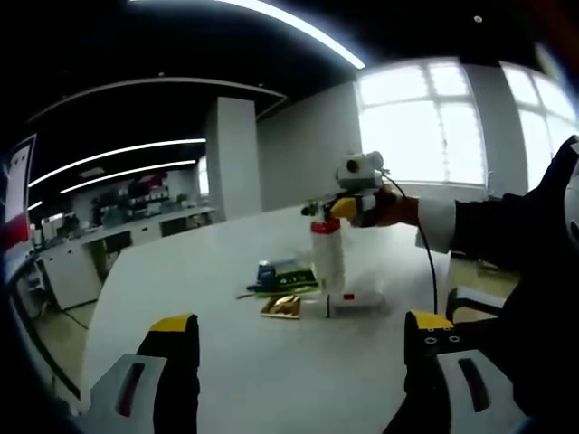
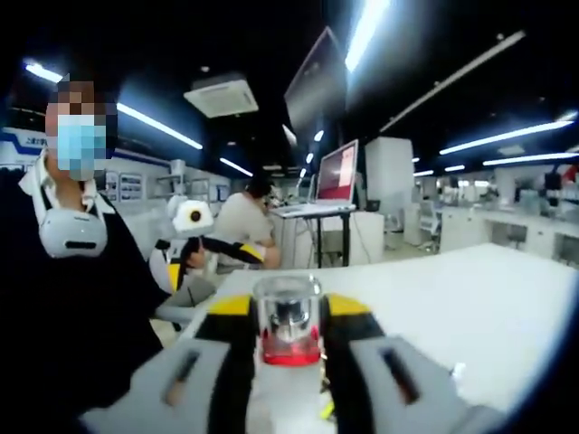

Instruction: Arrange the skincare products in the storage area until every visible bottle or jar stands upright without overlapping.

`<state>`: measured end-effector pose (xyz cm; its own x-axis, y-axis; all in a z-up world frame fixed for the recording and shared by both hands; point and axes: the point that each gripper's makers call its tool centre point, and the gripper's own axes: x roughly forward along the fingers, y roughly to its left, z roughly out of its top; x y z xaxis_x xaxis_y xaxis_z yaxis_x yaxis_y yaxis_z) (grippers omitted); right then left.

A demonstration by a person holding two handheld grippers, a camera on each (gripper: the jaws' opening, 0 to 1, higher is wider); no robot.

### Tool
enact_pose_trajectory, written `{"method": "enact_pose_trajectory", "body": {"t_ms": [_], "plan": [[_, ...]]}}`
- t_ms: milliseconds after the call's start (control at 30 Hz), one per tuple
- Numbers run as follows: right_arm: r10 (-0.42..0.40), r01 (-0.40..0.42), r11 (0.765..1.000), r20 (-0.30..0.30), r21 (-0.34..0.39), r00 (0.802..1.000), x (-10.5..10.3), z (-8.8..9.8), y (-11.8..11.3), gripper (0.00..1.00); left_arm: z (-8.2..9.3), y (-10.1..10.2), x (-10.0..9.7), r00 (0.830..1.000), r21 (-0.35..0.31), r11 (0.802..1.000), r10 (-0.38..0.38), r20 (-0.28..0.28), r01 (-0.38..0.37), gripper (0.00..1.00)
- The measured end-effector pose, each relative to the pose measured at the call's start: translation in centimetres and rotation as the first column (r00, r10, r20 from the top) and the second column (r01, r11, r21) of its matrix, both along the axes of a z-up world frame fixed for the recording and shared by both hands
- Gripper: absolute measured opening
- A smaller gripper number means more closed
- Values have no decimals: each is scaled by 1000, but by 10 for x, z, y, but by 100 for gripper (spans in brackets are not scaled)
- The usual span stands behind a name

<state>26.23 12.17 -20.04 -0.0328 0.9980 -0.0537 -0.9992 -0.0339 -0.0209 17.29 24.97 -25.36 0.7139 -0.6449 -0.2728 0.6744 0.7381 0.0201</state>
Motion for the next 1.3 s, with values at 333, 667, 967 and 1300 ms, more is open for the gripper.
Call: {"method": "enact_pose_trajectory", "body": {"t_ms": [333, 667, 967, 1300], "plan": [[-1, 1, 1000, -8, 25, 1000, 3, 1, -5, 27, -1, -1, 2, 1000, -2, 1000, -3, -5, 2, 96], [2, -2, 999, -9, 38, 1000, 1, 1, -8, 27, -4, -4, 3, 1000, 0, 1000, -8, -11, 8, 96], [15, -14, 997, -19, 77, 1000, 2, 0, -13, 27, -6, -7, 2, 1000, 4, 1000, -15, -15, 15, 96], [37, -34, 997, -41, 70, 998, 1, -4, -11, 28, -6, -8, 2, 1000, 1, 1000, -17, -16, 17, 95]]}}
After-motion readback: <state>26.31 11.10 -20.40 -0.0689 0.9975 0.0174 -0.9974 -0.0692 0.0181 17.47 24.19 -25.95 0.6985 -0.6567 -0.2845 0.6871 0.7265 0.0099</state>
